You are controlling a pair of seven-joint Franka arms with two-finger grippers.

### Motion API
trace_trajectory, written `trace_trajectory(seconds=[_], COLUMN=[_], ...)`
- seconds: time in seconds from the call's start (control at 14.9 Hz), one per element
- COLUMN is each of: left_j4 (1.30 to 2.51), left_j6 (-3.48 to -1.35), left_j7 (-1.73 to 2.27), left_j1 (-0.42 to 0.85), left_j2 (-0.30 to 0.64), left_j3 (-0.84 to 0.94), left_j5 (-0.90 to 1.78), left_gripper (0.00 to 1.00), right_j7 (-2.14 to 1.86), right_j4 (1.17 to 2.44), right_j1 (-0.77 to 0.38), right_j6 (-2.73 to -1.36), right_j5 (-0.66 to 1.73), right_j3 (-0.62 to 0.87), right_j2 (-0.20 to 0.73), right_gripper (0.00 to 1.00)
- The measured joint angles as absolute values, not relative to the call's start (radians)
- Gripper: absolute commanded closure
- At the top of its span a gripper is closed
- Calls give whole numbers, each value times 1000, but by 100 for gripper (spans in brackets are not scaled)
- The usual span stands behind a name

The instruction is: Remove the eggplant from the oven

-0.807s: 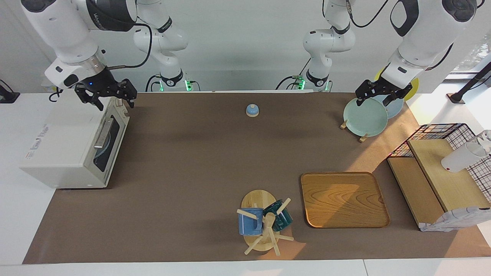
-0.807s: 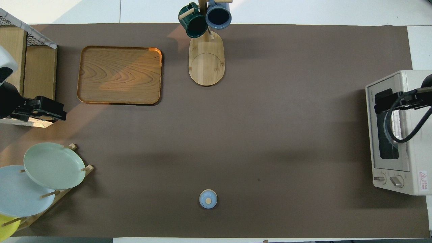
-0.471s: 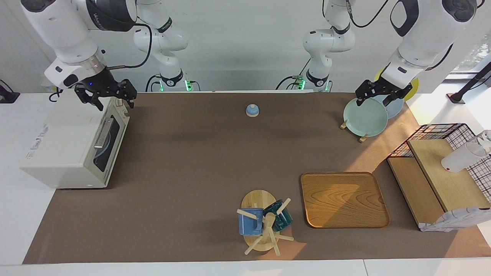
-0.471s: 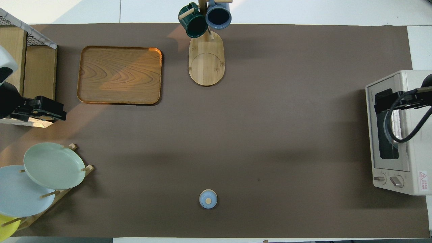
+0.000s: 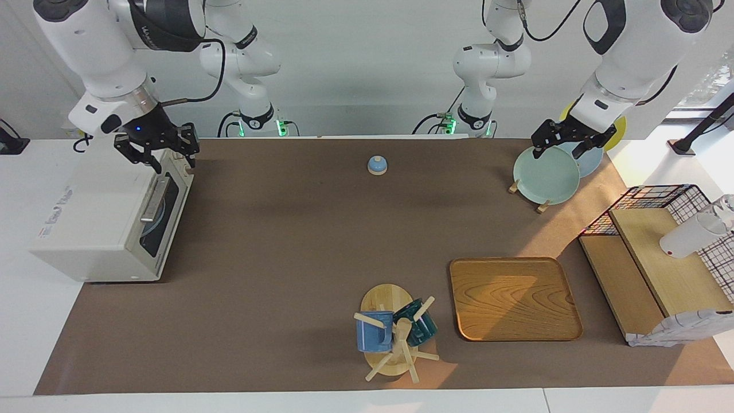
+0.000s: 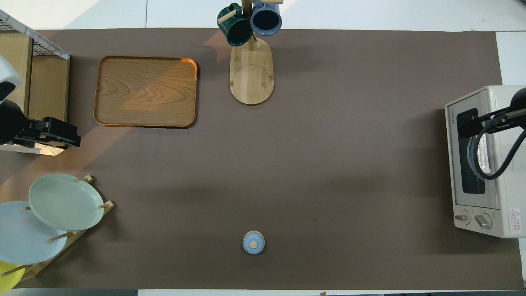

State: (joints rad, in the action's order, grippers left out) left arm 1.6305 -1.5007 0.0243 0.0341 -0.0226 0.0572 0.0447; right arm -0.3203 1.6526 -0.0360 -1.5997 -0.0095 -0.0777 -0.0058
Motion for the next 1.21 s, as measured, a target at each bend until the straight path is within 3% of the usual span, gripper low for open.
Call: trace_trajectory(seconds=[0.74, 1.21], left_j4=[1631, 1631], left_j6=[-1501, -1501], left_j7=[24, 24], left_j1=[34, 34], left_j2=[-23, -23], left_j3=[57, 57], left_j5=[45, 45], left_gripper=[0, 0], right_j7=[-219, -218], right_j4=[1879, 1927], right_j1=[43, 84], right_j6=[-1824, -1894], right_j5=[-107, -124], right_j3=[-89, -90], right_j2=[-23, 10], right_gripper=[100, 100])
